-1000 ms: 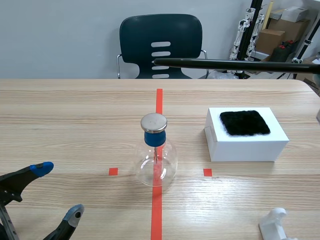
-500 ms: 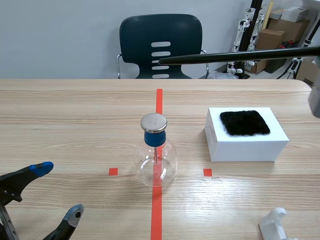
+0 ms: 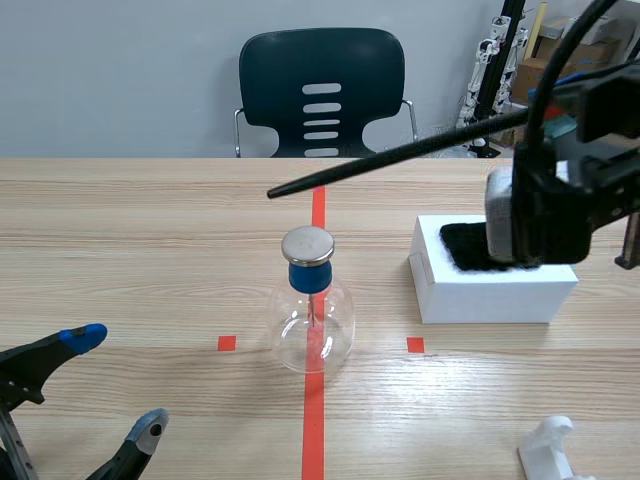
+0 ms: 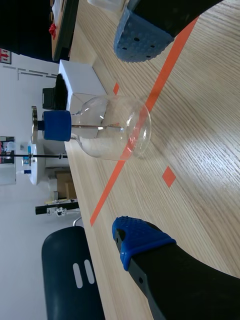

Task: Do the electroscope experiment. move the rod toward and away from the electroscope

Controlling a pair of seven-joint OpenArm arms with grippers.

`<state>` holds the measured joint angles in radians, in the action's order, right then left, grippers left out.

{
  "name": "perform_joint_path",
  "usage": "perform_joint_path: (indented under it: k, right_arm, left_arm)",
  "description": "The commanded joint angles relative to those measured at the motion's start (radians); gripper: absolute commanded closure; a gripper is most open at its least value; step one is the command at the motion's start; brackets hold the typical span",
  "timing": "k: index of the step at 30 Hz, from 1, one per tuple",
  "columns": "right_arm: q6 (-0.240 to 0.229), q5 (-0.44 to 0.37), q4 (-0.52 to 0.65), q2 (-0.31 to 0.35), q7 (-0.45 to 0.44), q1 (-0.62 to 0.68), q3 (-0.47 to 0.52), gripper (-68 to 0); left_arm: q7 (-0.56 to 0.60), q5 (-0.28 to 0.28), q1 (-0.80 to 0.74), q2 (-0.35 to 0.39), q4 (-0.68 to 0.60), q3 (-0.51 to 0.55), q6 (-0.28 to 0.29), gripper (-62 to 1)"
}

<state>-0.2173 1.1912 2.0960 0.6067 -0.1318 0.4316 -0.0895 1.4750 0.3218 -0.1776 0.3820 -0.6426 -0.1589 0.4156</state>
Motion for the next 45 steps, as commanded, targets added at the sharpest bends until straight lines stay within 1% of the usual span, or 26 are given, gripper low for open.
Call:
perform_joint_path:
  k: [1,4,8,12,18,20,22,24,27,31,35,38,41,43,45]
  right_arm:
    - [0.016,0.018,-0.016,0.000,0.014,-0.017,0.009,-1.3]
    - [0.015,0.038,-0.043,0.000,0.014,-0.019,-0.005,-1.3]
    - [0.016,0.043,-0.060,-0.001,0.014,-0.019,-0.012,-1.3]
    - [0.045,0.036,-0.060,-0.001,0.014,-0.019,-0.012,-1.3]
    - [0.054,0.036,-0.060,-0.001,0.014,-0.019,-0.012,-1.3]
    - [0.069,0.034,-0.060,0.000,0.014,-0.018,-0.012,-1.3]
    - [0.079,0.026,-0.060,0.000,0.015,-0.018,-0.008,-1.3]
    - [0.087,0.001,-0.057,0.000,0.014,-0.014,0.008,-1.3]
    - [0.096,-0.052,-0.040,0.000,0.005,0.011,0.056,-1.3]
    - [0.098,-0.152,-0.002,-0.001,-0.032,0.076,0.165,-1.3]
    - [0.099,-0.294,0.019,-0.006,-0.069,0.141,0.302,-1.3]
    - [0.097,-0.426,0.018,-0.006,-0.096,0.171,0.414,-1.3]
    - [0.089,-0.541,-0.002,-0.005,-0.140,0.184,0.521,-1.3]
    - [0.063,-0.597,-0.029,-0.003,-0.177,0.187,0.580,-1.3]
    - [0.039,-0.642,-0.073,0.009,-0.209,0.186,0.620,-1.3]
  left_arm:
    - [0.018,-0.007,-0.002,-0.004,-0.005,0.000,-0.002,-62.3]
    - [0.018,-0.007,-0.002,-0.004,-0.005,0.000,-0.002,-62.3]
    - [0.018,-0.007,-0.002,-0.004,-0.005,0.000,-0.002,-62.3]
    - [0.018,-0.007,-0.002,-0.004,-0.005,0.000,-0.002,-62.3]
    - [0.018,-0.007,-0.002,-0.004,-0.005,0.000,-0.002,-62.3]
    - [0.018,-0.007,-0.002,-0.004,-0.005,0.000,-0.002,-62.3]
    - [0.018,-0.007,-0.002,-0.004,-0.005,0.000,-0.002,-62.3]
    - [0.018,-0.007,-0.002,-0.004,-0.005,0.000,-0.002,-62.3]
    - [0.018,-0.007,-0.002,-0.004,-0.005,0.000,-0.002,-62.3]
    - [0.018,-0.007,-0.002,-0.004,-0.005,0.000,-0.002,-62.3]
    - [0.018,-0.007,-0.002,-0.004,-0.005,0.000,-0.002,-62.3]
    - [0.018,-0.007,-0.002,-0.004,-0.005,0.000,-0.002,-62.3]
    - [0.018,-0.007,-0.002,-0.004,-0.005,0.000,-0.002,-62.3]
    - [0.018,-0.007,-0.002,-0.004,-0.005,0.000,-0.002,-62.3]
    - [0.018,-0.007,-0.002,-0.004,-0.005,0.000,-0.002,-62.3]
